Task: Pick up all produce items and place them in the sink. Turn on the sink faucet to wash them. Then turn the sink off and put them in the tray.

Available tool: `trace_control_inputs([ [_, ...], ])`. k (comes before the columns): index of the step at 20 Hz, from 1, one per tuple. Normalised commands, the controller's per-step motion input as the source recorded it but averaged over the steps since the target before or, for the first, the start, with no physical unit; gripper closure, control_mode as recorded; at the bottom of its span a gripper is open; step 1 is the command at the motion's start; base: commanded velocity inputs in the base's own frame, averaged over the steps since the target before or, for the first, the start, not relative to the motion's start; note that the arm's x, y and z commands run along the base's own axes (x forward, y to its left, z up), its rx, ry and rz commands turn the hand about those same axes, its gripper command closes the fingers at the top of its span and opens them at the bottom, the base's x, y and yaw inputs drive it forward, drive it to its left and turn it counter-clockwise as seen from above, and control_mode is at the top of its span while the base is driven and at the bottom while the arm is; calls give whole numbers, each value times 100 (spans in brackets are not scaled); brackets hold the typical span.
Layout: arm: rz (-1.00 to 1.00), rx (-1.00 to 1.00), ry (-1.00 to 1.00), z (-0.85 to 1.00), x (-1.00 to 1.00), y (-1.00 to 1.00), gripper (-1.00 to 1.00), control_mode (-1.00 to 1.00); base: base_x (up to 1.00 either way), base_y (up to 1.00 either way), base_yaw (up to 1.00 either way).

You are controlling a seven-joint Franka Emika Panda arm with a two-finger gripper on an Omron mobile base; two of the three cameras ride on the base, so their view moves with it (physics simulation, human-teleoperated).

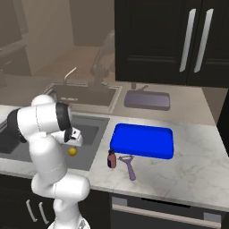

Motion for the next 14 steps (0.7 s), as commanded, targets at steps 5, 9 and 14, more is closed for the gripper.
trace_control_inputs([
  [5,3,0,4,-29,18,0,-100,-100,0,0,0],
  [9,2,0,4,-29,19,2,-100,-100,0,0,0],
  [14,2,0,4,-27,17,4,-100,-100,0,0,0],
])
